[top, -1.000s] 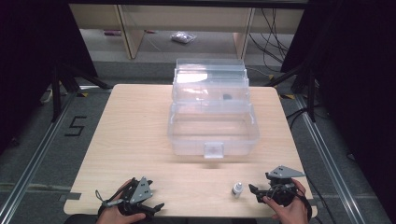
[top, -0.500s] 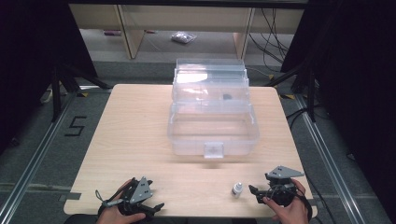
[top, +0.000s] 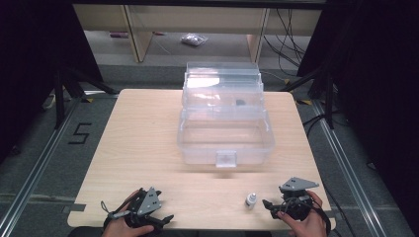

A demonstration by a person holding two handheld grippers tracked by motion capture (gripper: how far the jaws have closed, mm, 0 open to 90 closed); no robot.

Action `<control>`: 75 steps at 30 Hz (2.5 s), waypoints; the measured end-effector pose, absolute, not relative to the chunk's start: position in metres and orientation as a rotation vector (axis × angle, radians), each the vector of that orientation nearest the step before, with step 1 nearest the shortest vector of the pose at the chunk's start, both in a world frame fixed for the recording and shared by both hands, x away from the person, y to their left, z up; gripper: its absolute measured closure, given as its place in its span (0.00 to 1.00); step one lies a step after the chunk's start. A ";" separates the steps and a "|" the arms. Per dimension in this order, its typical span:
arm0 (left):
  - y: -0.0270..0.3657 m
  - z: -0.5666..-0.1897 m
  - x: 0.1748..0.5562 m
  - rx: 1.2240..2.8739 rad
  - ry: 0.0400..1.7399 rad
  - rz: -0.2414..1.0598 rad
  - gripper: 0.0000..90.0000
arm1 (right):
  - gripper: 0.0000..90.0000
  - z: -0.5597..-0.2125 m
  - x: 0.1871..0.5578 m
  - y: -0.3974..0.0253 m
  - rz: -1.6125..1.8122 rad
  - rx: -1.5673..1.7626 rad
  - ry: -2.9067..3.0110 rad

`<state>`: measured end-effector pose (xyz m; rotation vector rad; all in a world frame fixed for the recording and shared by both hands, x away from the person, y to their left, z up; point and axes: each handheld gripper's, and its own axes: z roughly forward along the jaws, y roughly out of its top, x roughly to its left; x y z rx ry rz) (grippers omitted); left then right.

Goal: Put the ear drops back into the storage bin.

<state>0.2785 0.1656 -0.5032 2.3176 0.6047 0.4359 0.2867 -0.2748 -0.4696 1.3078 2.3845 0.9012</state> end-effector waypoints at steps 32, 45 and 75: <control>0.165 -0.503 0.279 2.331 0.606 0.440 0.17 | 0.31 -0.466 0.281 -0.245 0.771 1.125 2.564; 0.165 -0.504 0.279 2.328 0.612 0.441 0.17 | 0.35 -0.461 0.292 -0.228 0.639 1.022 2.672; 0.165 -0.504 0.279 2.330 0.611 0.433 0.17 | 0.52 -0.460 0.316 -0.203 0.479 0.909 2.815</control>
